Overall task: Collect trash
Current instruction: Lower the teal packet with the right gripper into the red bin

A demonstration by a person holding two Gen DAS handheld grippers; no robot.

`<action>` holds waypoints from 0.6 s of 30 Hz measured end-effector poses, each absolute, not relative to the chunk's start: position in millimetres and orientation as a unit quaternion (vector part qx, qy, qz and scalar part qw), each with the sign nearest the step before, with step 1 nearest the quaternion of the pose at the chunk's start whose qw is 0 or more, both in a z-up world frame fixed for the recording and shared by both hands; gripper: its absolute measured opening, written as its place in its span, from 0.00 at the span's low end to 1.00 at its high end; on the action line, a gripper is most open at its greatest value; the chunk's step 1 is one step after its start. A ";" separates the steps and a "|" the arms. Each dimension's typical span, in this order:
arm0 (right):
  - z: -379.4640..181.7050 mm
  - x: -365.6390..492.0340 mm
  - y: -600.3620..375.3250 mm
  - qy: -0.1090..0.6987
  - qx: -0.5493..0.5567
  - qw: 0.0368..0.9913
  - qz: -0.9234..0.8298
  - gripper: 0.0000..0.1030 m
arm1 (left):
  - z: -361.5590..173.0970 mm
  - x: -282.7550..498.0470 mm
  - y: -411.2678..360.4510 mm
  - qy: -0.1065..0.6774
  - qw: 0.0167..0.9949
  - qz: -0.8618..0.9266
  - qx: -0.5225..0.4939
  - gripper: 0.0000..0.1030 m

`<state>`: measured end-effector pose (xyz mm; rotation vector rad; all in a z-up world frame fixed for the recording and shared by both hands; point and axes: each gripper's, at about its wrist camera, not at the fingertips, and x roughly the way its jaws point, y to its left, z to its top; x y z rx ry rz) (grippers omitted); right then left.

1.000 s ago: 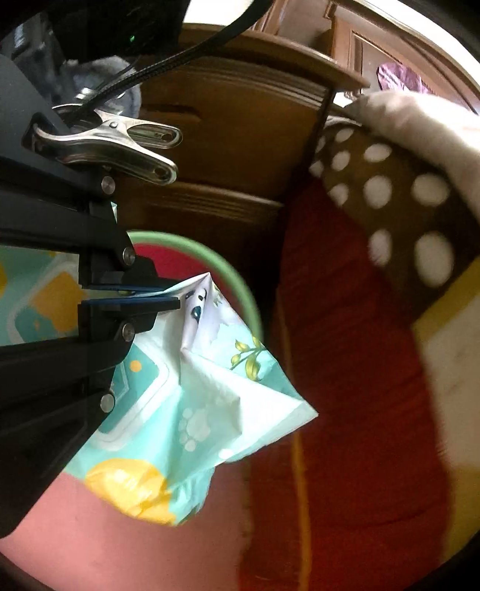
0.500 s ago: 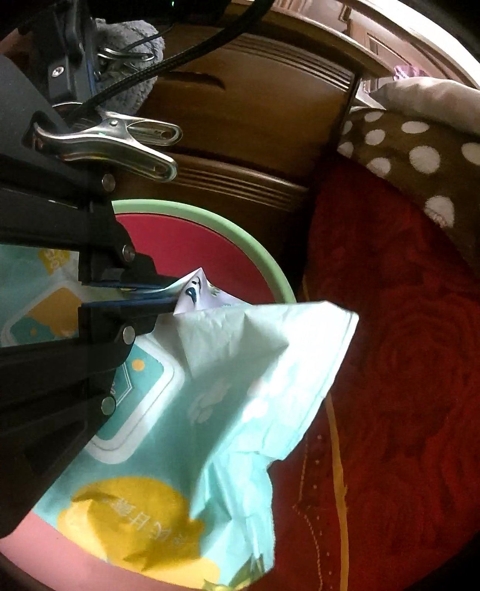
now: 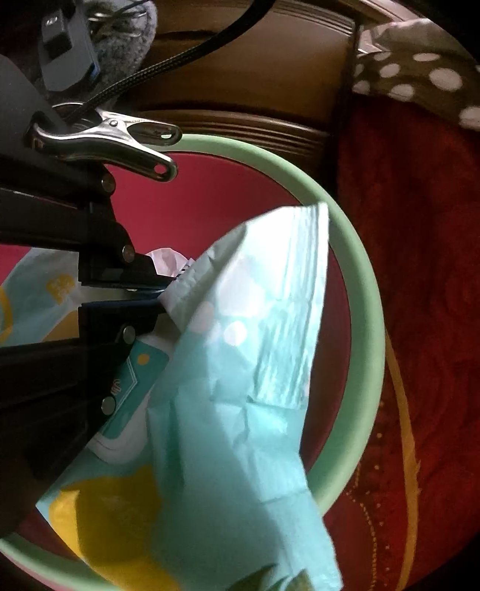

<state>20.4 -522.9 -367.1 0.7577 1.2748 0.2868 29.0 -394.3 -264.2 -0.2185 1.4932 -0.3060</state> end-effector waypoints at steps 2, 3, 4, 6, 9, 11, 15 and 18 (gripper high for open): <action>-367.3 21.4 -522.1 0.581 0.341 0.728 0.127 0.05 | -264.9 29.4 -392.7 0.676 0.717 -0.139 -0.101 0.00; -367.7 15.4 -526.7 0.581 0.340 0.728 0.126 0.05 | -265.4 29.4 -391.9 0.676 0.717 -0.138 -0.101 0.00; -368.2 16.6 -525.7 0.584 0.339 0.727 0.124 0.05 | -265.4 29.6 -391.1 0.677 0.716 -0.138 -0.102 0.00; -373.4 10.9 -527.3 0.598 0.328 0.723 0.107 0.05 | -267.4 30.1 -390.6 0.680 0.713 -0.137 -0.105 0.00; -380.9 12.3 -526.4 0.623 0.308 0.715 0.071 0.05 | -269.9 31.1 -389.1 0.682 0.710 -0.136 -0.110 0.01; -384.3 12.8 -527.4 0.631 0.309 0.709 0.064 0.05 | -272.9 31.6 -389.1 0.685 0.708 -0.134 -0.111 0.01; -386.0 15.1 -525.7 0.636 0.312 0.703 0.061 0.05 | -283.9 34.1 -390.5 0.698 0.695 -0.124 -0.119 0.01; -388.8 14.9 -532.0 0.642 0.311 0.699 0.056 0.04 | -292.2 36.0 -391.2 0.708 0.686 -0.113 -0.123 0.01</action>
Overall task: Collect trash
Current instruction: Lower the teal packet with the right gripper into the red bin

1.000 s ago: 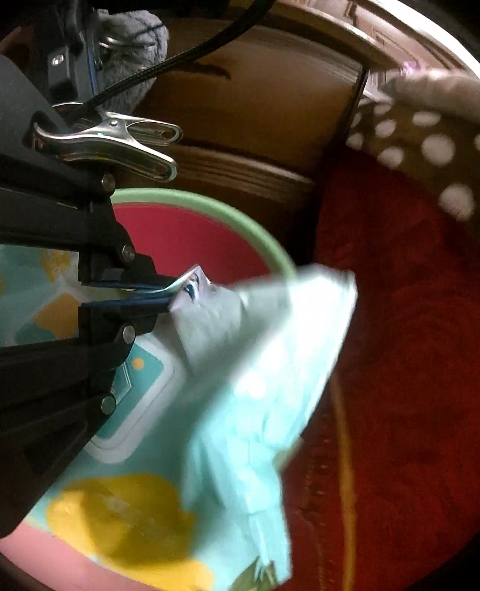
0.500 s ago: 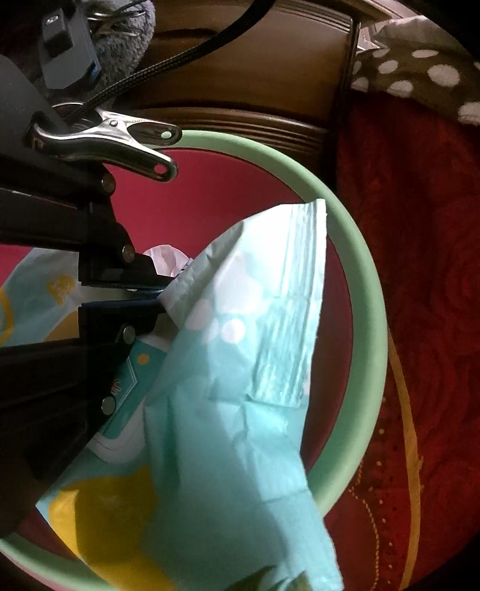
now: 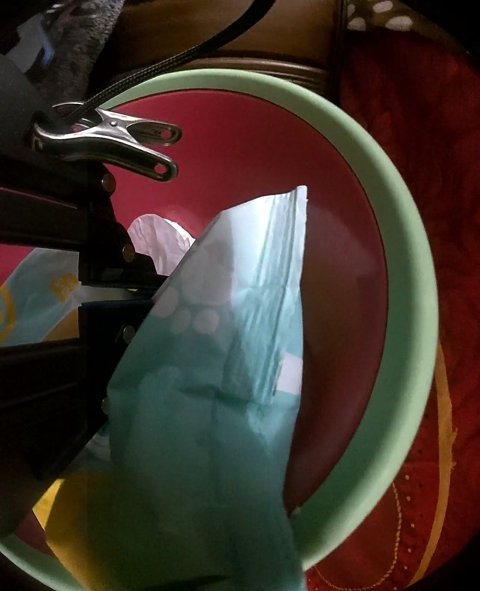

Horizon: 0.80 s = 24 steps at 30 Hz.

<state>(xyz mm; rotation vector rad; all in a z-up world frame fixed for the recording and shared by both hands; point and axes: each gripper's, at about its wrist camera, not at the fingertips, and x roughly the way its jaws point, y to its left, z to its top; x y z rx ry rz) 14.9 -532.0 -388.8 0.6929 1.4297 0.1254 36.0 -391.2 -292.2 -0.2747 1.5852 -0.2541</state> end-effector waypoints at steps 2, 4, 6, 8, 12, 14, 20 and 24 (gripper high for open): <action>-392.5 13.9 -533.2 0.650 0.303 0.695 0.044 0.03 | -296.7 37.0 -390.1 0.714 0.681 -0.108 -0.125 0.01; -394.7 14.2 -533.2 0.656 0.297 0.692 0.040 0.03 | -298.8 37.4 -388.9 0.716 0.680 -0.100 -0.124 0.01; -392.9 16.1 -524.9 0.662 0.291 0.690 0.036 0.02 | -299.9 38.3 -388.5 0.716 0.681 -0.094 -0.121 0.02; -393.6 17.3 -522.5 0.667 0.283 0.689 0.031 0.02 | -306.4 39.9 -387.6 0.720 0.679 -0.077 -0.119 0.02; -391.4 23.8 -503.5 0.677 0.275 0.682 0.020 0.02 | -329.8 45.0 -377.3 0.744 0.652 -0.031 -0.142 0.03; -389.5 22.3 -504.0 0.675 0.277 0.683 0.022 0.02 | -339.9 45.0 -378.3 0.757 0.637 -0.029 -0.146 0.03; -385.3 13.9 -505.5 0.667 0.286 0.687 0.016 0.02 | -353.9 52.1 -377.4 0.763 0.634 -0.006 -0.128 0.03; -384.0 14.6 -503.4 0.666 0.299 0.683 0.007 0.02 | -363.0 51.2 -367.4 0.773 0.620 0.013 -0.137 0.03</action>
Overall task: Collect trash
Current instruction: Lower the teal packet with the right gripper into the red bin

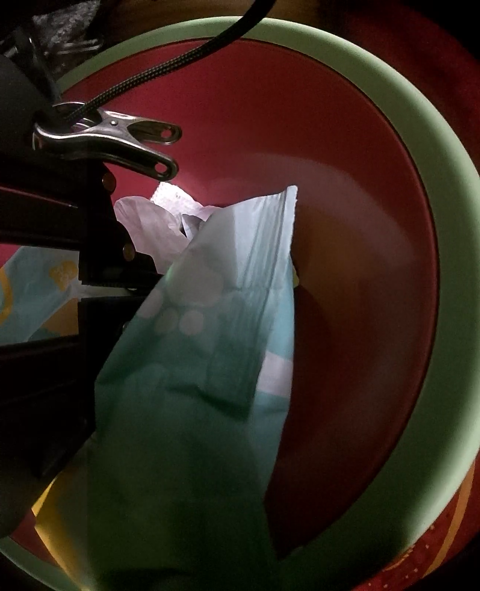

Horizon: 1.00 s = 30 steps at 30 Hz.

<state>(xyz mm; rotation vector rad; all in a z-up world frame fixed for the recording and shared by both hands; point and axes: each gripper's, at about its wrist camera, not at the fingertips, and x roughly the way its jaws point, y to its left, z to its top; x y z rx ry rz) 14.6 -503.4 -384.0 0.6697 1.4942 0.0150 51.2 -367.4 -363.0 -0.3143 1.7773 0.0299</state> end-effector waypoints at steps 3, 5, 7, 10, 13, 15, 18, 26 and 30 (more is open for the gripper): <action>-383.8 18.2 -498.0 0.674 0.291 0.679 -0.001 0.01 | -364.7 51.0 -361.5 0.775 0.618 0.027 -0.133 0.03; -383.6 22.2 -497.9 0.681 0.283 0.676 -0.009 0.01 | -365.4 51.1 -358.6 0.775 0.618 0.035 -0.129 0.02; -383.0 24.0 -494.2 0.685 0.275 0.674 -0.017 0.01 | -365.7 52.0 -357.4 0.774 0.620 0.044 -0.121 0.00; -381.6 27.2 -487.9 0.693 0.256 0.673 -0.033 0.00 | -365.3 55.7 -358.3 0.773 0.624 0.056 -0.102 0.00; -380.0 30.9 -481.8 0.700 0.241 0.671 -0.045 0.00 | -363.8 57.7 -352.9 0.774 0.622 0.062 -0.098 0.00; -378.3 31.8 -477.7 0.702 0.232 0.671 -0.051 0.00 | -364.4 58.9 -351.4 0.774 0.623 0.068 -0.094 0.00; -373.2 41.5 -462.4 0.706 0.222 0.670 -0.059 0.00 | -362.7 59.6 -352.5 0.771 0.625 0.085 -0.087 0.00; -361.5 45.2 -440.3 0.710 0.197 0.671 -0.085 0.00 | -365.1 60.8 -364.1 0.772 0.624 0.097 -0.081 0.00; -356.9 46.1 -440.2 0.710 0.199 0.671 -0.083 0.00 | -364.5 62.8 -364.0 0.776 0.618 0.096 -0.085 0.00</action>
